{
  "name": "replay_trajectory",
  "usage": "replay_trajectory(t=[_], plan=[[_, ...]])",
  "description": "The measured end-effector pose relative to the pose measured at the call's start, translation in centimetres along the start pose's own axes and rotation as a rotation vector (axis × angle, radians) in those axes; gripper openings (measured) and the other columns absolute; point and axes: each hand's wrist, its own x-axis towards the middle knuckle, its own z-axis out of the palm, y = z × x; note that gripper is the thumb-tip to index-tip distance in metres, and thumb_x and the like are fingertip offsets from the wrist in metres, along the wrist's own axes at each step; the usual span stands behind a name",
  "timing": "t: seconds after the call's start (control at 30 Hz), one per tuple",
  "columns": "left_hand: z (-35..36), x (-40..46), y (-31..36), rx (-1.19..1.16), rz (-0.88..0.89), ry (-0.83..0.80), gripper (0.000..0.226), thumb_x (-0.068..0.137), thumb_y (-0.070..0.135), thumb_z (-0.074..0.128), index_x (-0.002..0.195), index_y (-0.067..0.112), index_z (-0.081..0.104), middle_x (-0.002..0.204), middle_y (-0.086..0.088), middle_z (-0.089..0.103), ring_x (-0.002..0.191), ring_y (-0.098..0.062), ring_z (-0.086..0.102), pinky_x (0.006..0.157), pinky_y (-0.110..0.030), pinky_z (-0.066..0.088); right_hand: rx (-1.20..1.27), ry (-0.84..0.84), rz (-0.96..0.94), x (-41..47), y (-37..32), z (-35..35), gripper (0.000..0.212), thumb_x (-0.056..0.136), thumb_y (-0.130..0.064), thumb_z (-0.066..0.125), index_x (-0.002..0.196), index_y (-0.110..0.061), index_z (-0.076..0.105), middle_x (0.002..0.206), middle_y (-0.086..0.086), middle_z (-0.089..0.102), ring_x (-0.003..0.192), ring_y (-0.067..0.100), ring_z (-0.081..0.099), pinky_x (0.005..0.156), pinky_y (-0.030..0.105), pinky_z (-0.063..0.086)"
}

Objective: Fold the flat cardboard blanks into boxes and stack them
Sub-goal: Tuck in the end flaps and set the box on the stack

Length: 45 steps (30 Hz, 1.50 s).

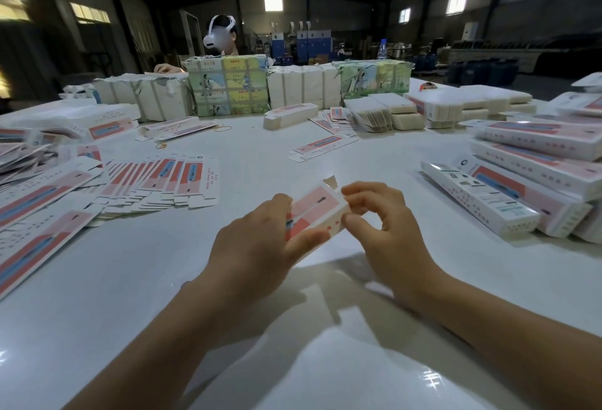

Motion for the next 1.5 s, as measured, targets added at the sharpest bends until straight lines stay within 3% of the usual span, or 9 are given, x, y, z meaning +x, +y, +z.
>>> replay_trajectory(t=[0.2,0.3,0.43,0.77,0.97,1.1,1.27,1.37,1.5], plan=[[-0.1,-0.3,-0.3,0.034,0.056,-0.028,0.082,0.061,0.084,0.017,0.119,0.031,0.041,0.121,0.009,0.055,0.081,-0.011,0.057,0.067,-0.027,0.056,0.149,-0.16,0.103,0.3,0.2,-0.6,0.064,0.089,-0.003,0.057,0.13,-0.045,0.031,0.138,-0.007,0.041,0.123,0.002,0.044,0.094,0.012,0.039],[-0.1,-0.5,-0.3,0.058,0.061,-0.026,0.082,0.059,0.085,0.02,0.117,0.031,0.041,0.119,0.009,0.056,0.083,-0.012,0.059,0.07,-0.031,0.056,0.087,-0.139,0.064,0.0,0.3,-0.4,0.068,0.09,-0.003,0.056,0.136,-0.041,0.026,0.131,-0.003,0.051,0.116,-0.007,0.045,0.085,0.002,0.039],[0.0,-0.6,-0.1,0.12,0.048,-0.001,0.083,0.059,0.084,0.014,0.117,0.031,0.04,0.118,0.009,0.055,0.082,-0.012,0.059,0.069,-0.03,0.056,-0.064,-0.086,0.001,-0.4,0.4,0.3,0.065,0.091,-0.004,0.054,0.144,-0.03,0.028,0.117,-0.012,0.058,0.122,0.008,0.047,0.104,0.022,0.035],[0.5,-0.1,0.4,0.264,0.058,0.045,0.08,0.062,0.079,0.002,0.11,0.028,0.039,0.108,0.008,0.056,0.077,-0.015,0.052,0.067,-0.03,0.05,-0.038,-0.127,0.072,-0.4,0.7,1.1,0.06,0.094,-0.008,0.05,0.147,-0.027,0.03,0.124,-0.013,0.051,0.114,0.001,0.048,0.083,-0.007,0.03],[0.3,-0.5,0.8,0.248,0.068,0.075,0.07,0.072,0.075,0.01,0.118,0.029,0.036,0.114,0.009,0.053,0.089,-0.017,0.053,0.069,-0.031,0.045,0.464,0.096,0.537,1.7,0.9,-0.5,0.06,0.085,-0.019,0.064,0.139,-0.024,0.04,0.126,0.002,0.05,0.106,0.017,0.053,0.091,0.028,0.041],[0.7,-0.6,1.3,0.307,0.124,0.074,0.087,0.064,0.074,-0.004,0.128,0.027,0.031,0.118,0.009,0.05,0.101,-0.016,0.052,0.073,-0.03,0.043,1.065,-0.149,0.847,1.9,0.3,-0.7,0.034,0.078,-0.016,0.065,0.107,0.003,0.061,0.101,0.025,0.065,0.081,0.033,0.065,0.075,0.04,0.059],[0.8,-0.8,1.7,0.399,0.146,0.084,0.091,0.065,0.071,-0.011,0.131,0.023,0.028,0.113,0.007,0.049,0.093,-0.014,0.052,0.062,-0.026,0.033,0.445,-0.131,0.44,0.8,0.5,0.3,0.02,0.092,-0.015,0.05,0.088,0.0,0.063,0.084,0.014,0.068,0.081,0.027,0.067,0.079,0.043,0.058],[0.9,-0.7,2.4,0.48,0.141,0.086,0.085,0.068,0.071,-0.009,0.129,0.024,0.027,0.109,0.008,0.048,0.088,-0.013,0.05,0.061,-0.025,0.031,-0.093,-0.14,0.185,0.4,0.5,0.5,0.023,0.098,-0.019,0.04,0.088,-0.008,0.057,0.08,0.006,0.063,0.078,0.025,0.058,0.072,0.026,0.046],[0.9,-0.9,2.8,0.521,0.138,0.102,0.072,0.078,0.071,0.004,0.124,0.023,0.032,0.105,0.006,0.049,0.082,-0.014,0.048,0.059,-0.026,0.032,-0.308,-0.146,0.033,0.1,0.4,0.7,0.021,0.1,-0.015,0.036,0.095,-0.007,0.054,0.081,0.008,0.06,0.073,0.022,0.051,0.063,0.028,0.033]])
